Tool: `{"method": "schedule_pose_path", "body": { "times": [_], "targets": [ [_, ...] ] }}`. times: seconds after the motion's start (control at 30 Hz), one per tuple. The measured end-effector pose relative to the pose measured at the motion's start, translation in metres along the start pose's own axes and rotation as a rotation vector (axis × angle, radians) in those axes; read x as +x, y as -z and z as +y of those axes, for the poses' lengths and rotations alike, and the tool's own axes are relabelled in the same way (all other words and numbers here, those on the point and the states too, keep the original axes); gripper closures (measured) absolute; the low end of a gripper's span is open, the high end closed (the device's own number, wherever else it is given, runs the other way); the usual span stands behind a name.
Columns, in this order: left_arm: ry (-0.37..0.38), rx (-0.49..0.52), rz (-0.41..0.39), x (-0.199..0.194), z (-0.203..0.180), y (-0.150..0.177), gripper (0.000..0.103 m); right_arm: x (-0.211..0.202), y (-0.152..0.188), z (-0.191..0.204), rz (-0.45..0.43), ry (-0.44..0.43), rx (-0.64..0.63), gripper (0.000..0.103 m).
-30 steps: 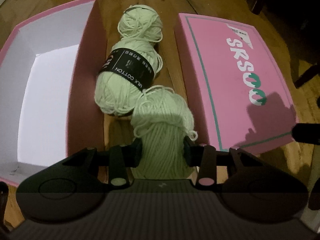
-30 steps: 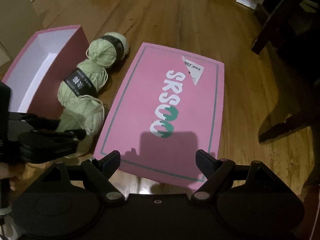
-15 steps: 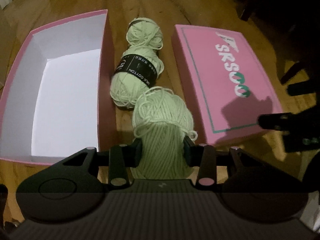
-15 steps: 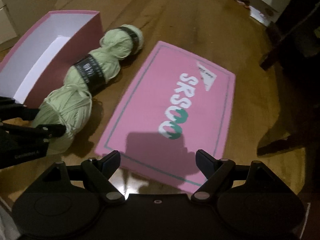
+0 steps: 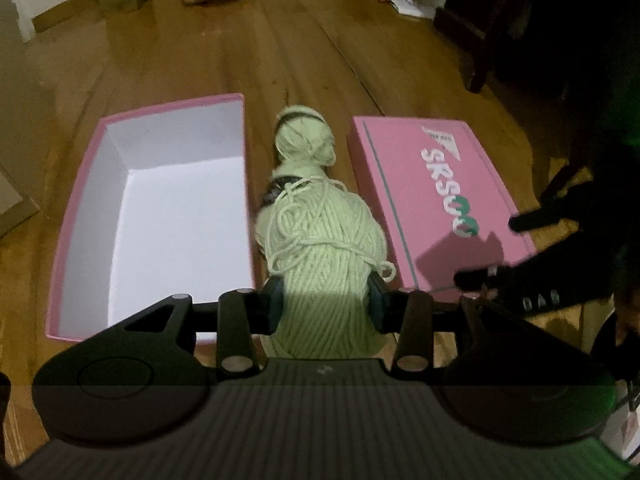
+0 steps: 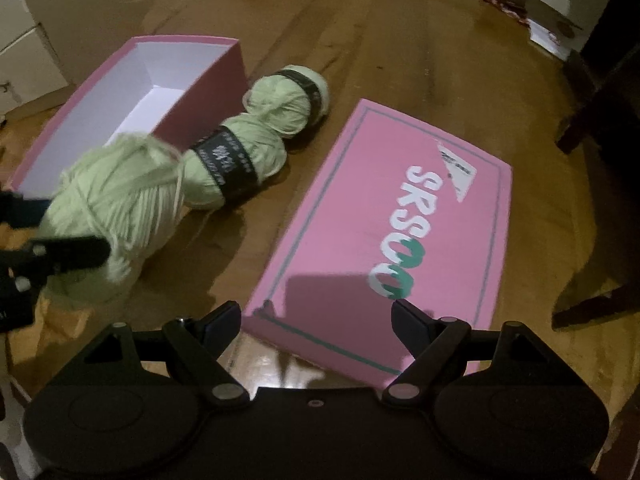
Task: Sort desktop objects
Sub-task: 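Lift the held yarn ball and carry it over the open pink box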
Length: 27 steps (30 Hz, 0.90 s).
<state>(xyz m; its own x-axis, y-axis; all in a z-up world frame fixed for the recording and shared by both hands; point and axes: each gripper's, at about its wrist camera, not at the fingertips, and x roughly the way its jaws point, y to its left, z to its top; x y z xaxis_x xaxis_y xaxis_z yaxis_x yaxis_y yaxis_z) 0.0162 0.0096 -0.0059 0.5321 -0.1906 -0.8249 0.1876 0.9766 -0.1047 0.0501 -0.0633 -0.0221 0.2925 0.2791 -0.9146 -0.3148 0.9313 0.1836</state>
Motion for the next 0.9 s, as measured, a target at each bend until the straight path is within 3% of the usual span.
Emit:
{"method": "schedule_pose_path", "body": {
  "times": [0.23, 0.47, 0.67, 0.9],
  "targets": [
    [-0.006, -0.061, -0.074, -0.023, 0.019, -0.012, 0.062, -0.005, -0.001, 0.003, -0.01, -0.046, 0.006, 0.017],
    [-0.114, -0.142, -0.098, -0.011, 0.048, -0.018, 0.062, -0.001, 0.002, -0.001, 0.033, -0.067, 0.049, 0.017],
    [-0.104, -0.273, -0.048, 0.016, 0.071, -0.012, 0.062, -0.002, 0.002, 0.003, 0.03, -0.078, 0.044, 0.017],
    [-0.142, -0.262, 0.005, 0.053, 0.072, -0.006, 0.062, -0.002, 0.004, 0.002, 0.034, -0.074, 0.036, 0.017]
  ]
}}
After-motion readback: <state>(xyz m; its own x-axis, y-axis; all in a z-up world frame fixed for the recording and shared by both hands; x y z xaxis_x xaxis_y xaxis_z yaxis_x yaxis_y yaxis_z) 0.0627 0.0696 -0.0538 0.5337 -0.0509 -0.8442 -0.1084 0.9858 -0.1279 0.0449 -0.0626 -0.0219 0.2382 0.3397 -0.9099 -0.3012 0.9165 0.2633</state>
